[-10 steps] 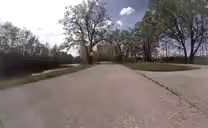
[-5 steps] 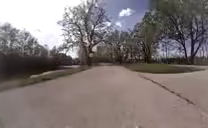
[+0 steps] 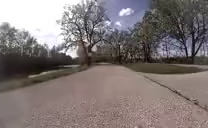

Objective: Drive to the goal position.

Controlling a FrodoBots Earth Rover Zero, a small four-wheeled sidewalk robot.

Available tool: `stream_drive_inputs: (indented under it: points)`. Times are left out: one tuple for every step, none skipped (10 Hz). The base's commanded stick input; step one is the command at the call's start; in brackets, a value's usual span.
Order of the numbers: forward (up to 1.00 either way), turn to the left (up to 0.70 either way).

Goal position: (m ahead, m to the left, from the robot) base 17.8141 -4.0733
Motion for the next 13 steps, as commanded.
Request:
stream_drive_inputs:
  points:
    - [1.0,0.0]
    - [1.0,0.0]
    - [1.0,0.0]
    - [1.0,0.0]
    - [1.0,0.0]
    - [1.0,0.0]
    - [1.0,0.0]
    - [1.0,0.0]
    - [1.0,0.0]
    - [1.0,0.0]
    - [1.0,0.0]
    - [1.0,0.0]
    - [1.0,0.0]
